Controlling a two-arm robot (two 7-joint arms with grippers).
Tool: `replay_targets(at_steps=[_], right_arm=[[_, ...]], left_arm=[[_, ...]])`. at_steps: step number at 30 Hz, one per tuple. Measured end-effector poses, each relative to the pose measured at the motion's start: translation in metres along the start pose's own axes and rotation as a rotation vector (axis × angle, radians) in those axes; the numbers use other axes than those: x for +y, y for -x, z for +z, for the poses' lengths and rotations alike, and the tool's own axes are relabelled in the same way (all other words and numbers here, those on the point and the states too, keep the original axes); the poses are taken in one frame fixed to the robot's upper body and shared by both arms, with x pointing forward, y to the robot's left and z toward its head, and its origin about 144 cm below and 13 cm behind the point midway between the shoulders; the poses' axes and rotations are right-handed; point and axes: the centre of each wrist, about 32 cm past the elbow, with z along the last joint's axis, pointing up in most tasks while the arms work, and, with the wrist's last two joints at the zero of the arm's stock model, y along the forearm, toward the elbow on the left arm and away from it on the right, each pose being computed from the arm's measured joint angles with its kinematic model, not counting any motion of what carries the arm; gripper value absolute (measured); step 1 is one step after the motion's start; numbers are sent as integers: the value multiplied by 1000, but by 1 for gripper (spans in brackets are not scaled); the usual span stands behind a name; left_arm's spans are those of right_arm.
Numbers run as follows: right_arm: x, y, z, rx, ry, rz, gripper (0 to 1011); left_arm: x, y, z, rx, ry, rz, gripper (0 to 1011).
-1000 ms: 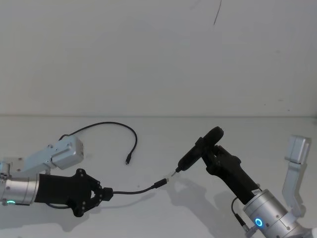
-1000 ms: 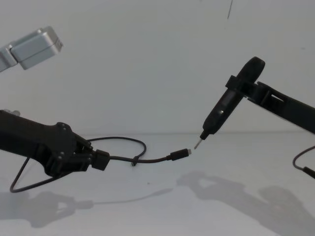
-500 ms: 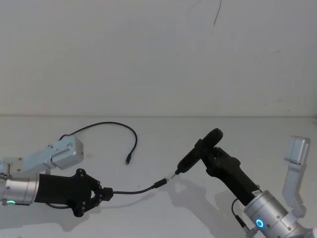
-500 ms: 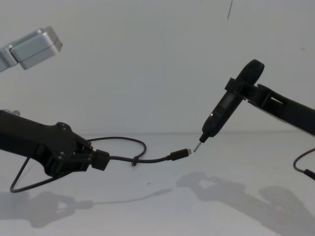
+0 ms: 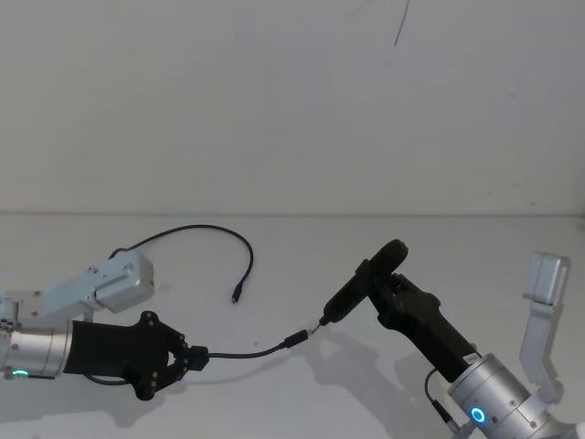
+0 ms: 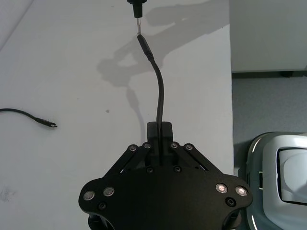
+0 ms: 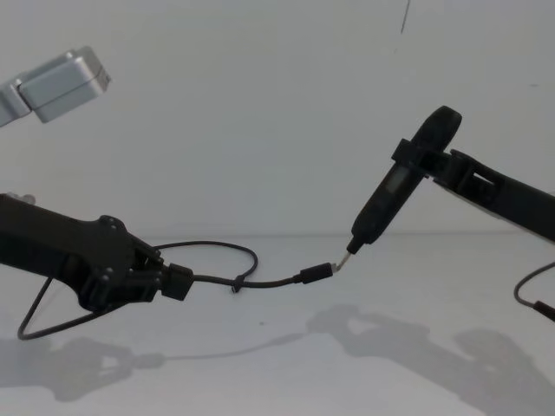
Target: Pick up the data cable with the one hand.
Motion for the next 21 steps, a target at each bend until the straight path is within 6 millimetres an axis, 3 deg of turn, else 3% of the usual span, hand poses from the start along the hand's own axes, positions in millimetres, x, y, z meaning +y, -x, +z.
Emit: replay_targets(at_steps=[21], right_arm=[[0, 4, -1, 2, 3, 3, 263]], left_arm=[[0, 0, 0, 0, 0, 0, 41]])
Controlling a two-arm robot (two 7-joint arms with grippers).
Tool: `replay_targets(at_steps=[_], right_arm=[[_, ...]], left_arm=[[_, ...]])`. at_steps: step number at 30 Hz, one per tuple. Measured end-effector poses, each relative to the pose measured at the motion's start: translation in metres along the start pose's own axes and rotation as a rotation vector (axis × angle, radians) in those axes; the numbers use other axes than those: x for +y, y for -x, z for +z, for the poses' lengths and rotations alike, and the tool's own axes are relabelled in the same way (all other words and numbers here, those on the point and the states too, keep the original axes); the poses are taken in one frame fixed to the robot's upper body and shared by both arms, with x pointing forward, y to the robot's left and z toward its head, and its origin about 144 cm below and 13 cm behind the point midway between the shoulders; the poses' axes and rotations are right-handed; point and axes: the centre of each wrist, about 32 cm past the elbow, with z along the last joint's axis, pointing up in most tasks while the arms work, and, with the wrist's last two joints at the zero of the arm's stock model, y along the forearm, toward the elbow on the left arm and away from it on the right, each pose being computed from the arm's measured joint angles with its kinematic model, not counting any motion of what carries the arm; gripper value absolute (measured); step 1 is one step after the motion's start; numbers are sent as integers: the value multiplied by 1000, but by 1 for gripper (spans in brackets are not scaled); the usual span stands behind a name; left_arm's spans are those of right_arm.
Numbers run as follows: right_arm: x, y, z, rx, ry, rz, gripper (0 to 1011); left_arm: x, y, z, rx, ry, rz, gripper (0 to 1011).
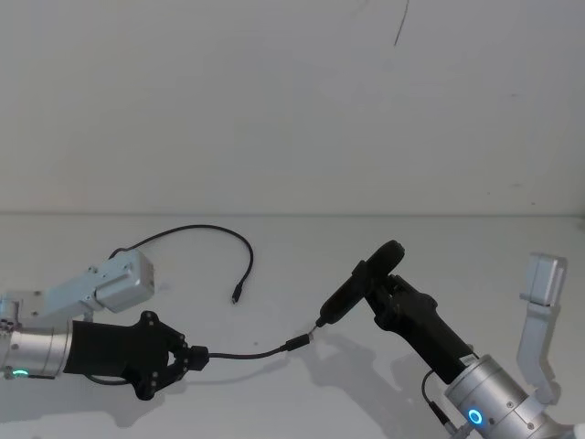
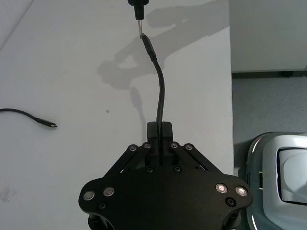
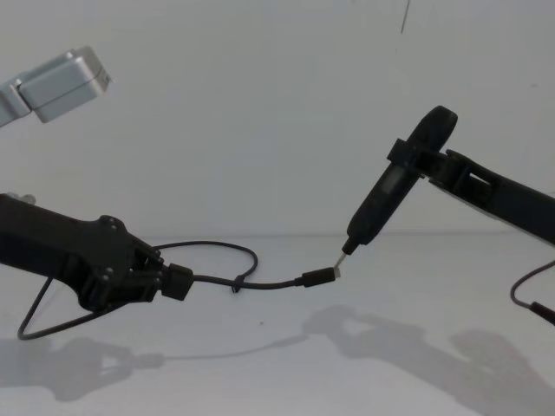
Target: Pick up the data cable with the one hand.
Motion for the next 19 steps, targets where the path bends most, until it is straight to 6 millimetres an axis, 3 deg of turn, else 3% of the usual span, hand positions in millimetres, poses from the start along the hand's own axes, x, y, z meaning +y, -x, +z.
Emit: replay_targets(at_steps=[19], right_arm=[[0, 1, 0, 0, 0, 0, 263]], left_arm=[[0, 0, 0, 0, 0, 0, 41]])
